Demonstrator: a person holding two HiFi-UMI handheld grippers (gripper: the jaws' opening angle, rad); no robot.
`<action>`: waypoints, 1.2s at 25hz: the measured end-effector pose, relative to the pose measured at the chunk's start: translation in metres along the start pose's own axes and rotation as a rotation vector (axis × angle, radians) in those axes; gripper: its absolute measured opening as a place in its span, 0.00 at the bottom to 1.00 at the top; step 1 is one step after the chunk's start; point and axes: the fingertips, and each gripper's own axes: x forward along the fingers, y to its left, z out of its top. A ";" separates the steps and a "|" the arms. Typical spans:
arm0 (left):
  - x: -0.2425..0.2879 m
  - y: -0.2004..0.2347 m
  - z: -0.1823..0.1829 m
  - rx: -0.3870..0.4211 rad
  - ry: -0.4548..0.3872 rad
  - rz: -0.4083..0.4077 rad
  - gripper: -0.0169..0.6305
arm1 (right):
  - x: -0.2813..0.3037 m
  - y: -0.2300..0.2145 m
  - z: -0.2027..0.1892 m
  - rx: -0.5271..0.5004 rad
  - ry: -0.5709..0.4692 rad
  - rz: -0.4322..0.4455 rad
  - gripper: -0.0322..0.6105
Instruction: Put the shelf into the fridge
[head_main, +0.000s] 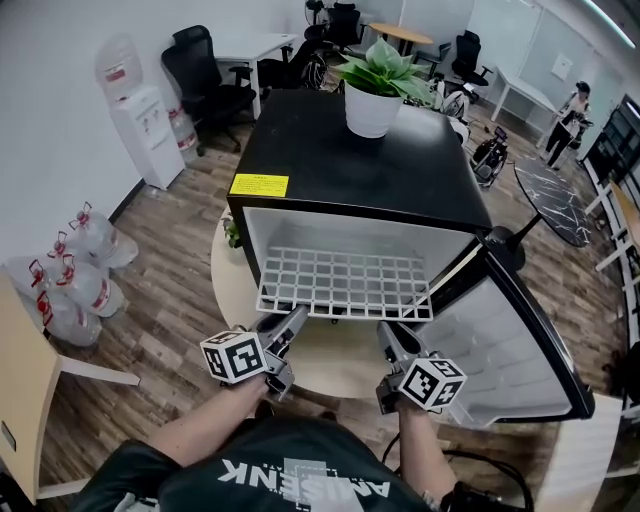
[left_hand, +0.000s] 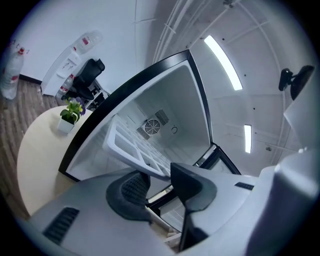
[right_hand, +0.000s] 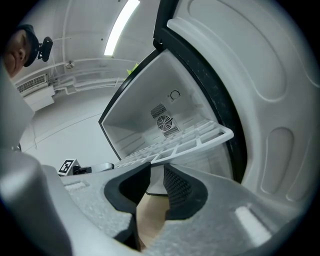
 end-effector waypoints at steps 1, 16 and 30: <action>-0.003 0.000 -0.002 0.018 0.000 0.007 0.21 | 0.000 0.000 0.000 0.001 0.002 0.002 0.19; -0.012 0.020 -0.012 0.152 0.004 0.167 0.05 | 0.016 -0.006 0.002 0.017 0.018 0.013 0.19; -0.002 0.023 0.017 0.231 -0.052 0.204 0.05 | 0.041 -0.016 0.016 0.029 0.004 -0.014 0.19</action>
